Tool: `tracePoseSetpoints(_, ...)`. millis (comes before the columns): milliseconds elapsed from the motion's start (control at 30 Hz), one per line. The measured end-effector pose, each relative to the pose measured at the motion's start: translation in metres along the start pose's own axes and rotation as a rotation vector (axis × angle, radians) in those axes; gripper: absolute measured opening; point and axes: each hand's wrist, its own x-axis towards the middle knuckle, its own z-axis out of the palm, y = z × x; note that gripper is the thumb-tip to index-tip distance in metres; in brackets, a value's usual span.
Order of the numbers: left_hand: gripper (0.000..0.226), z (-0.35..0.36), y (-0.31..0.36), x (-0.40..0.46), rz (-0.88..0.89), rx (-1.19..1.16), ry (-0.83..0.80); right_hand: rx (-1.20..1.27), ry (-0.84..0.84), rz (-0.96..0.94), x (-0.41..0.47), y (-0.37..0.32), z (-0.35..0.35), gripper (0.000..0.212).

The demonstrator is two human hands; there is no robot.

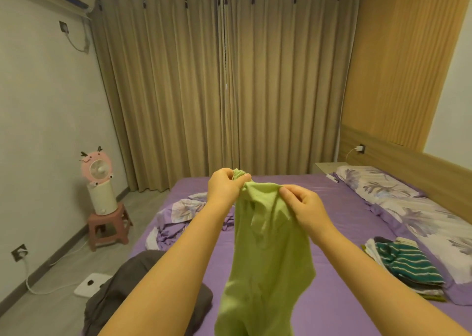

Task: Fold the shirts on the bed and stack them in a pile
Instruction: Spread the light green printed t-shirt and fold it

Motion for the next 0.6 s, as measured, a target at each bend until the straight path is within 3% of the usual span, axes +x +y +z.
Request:
tracePoseSetpoints(67, 0.051, -0.005, -0.009, -0.003, -0.009, 0.122, 0.042, 0.043, 0.011, 0.010, 0.002, -0.005, -0.001, 0.016)
tracePoseSetpoints(133, 0.052, -0.014, -0.014, -0.007, -0.080, 0.082, 0.031, 0.096, 0.047, 0.039, 0.004, -0.007, 0.001, 0.017)
tracePoseSetpoints(267, 0.032, -0.024, -0.010, -0.027, -0.271, -0.419, -0.250, 0.259, 0.042, 0.183, 0.003, -0.013, 0.013, 0.021)
tracePoseSetpoints(333, 0.025, -0.018, -0.017, -0.039, -0.148, -0.525, -0.395, 0.336, 0.016, 0.233, 0.002, -0.016, 0.017, 0.022)
tracePoseSetpoints(400, 0.030, -0.009, -0.026, -0.050, 0.045, -0.468, -0.463, 0.332, -0.026, 0.228, 0.001, -0.020, 0.019, 0.022)
tracePoseSetpoints(467, 0.039, 0.003, -0.031, -0.058, 0.145, -0.400, -0.468, 0.330, -0.029, 0.223, -0.001, -0.019, 0.017, 0.022)
tracePoseSetpoints(600, 0.033, 0.022, -0.025, -0.074, 0.156, -0.451, -0.376, 0.309, 0.019, 0.224, -0.006, -0.014, 0.000, 0.023)
